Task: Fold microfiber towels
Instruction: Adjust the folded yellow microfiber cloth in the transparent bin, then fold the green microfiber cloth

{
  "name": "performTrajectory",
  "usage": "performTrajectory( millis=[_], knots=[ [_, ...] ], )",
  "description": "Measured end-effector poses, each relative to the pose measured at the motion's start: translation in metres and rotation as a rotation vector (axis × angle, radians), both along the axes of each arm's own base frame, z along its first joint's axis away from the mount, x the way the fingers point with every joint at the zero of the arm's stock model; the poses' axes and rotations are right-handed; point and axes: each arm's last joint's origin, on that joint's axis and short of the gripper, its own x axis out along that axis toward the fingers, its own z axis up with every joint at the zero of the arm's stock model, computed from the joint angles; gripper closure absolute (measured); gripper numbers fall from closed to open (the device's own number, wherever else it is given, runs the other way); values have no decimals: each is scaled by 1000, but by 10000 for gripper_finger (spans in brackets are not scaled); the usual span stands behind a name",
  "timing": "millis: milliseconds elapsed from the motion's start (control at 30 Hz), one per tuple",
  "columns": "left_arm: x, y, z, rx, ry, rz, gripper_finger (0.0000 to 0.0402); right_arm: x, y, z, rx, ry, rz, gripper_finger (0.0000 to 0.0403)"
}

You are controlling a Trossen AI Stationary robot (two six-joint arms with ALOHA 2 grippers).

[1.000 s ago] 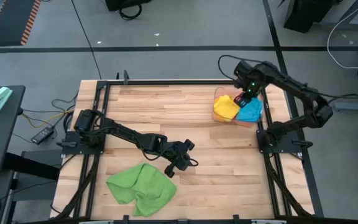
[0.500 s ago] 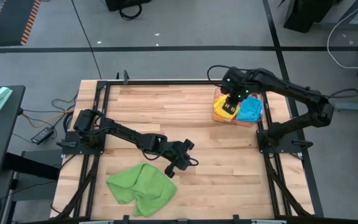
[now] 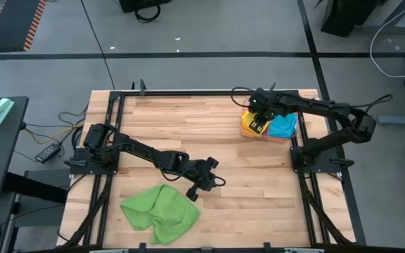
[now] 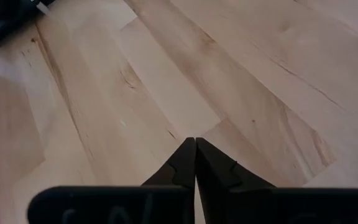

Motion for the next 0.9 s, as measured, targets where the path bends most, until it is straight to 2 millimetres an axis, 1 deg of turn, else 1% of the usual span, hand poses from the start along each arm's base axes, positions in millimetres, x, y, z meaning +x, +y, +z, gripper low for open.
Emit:
performTrajectory(
  millis=[100, 167, 267, 367, 433, 533, 633, 733, 833, 900],
  knots=[
    [0, 0, 0, -28, 8, 25, 377, 0, -4, -19, -40, -67, 7, 288],
    [0, 0, 0, -49, 14, 44, 374, -1, -6, -28, -56, -104, -1, 288],
    [0, 0, 0, -67, 19, 60, 372, -4, -5, -35, -54, -109, -15, 289],
    [0, 0, 0, -75, 21, 67, 377, -4, -2, -33, -28, -89, -29, 297],
    [0, 0, 0, -73, 25, 66, 381, -2, 0, -25, -13, -68, -16, 304],
    [-7, 2, 4, -51, 77, 61, 387, 3, -2, -3, -14, -49, -8, 309],
    [-15, 3, 18, -42, 88, 58, 389, 6, -5, 21, -25, -41, 11, 307],
    [-25, 5, 28, -48, 131, 76, 385, 9, -7, 44, -36, -60, 24, 301],
    [-33, 7, 31, -34, 194, 80, 375, 12, -4, 59, -35, -63, 60, 297],
    [-36, 8, 29, -40, 240, 101, 368, 15, 0, 65, -35, -89, 85, 297]
  ],
)
